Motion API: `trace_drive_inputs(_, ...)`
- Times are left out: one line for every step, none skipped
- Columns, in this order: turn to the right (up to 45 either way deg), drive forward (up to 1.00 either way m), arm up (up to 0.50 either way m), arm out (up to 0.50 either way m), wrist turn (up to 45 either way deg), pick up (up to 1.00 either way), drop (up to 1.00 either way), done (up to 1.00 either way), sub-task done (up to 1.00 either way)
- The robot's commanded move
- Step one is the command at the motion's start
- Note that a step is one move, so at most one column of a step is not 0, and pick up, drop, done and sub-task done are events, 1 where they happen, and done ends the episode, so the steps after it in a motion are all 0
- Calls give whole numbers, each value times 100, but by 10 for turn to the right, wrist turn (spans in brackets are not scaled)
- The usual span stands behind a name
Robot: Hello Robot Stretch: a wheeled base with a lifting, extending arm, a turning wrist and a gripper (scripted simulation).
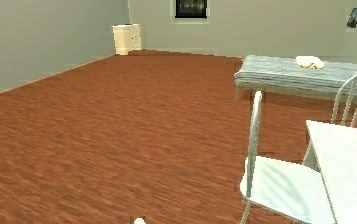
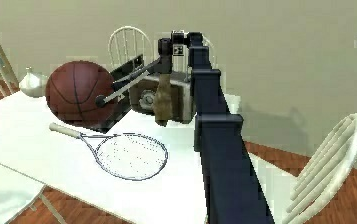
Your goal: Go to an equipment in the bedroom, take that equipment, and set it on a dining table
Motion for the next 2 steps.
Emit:
trace_drive_inputs(0, 0, 0, 0, 0, 0, 100, 0, 0)
trace_drive_inputs(0, 0, 2, 0, 0, 0, 0, 0, 0)
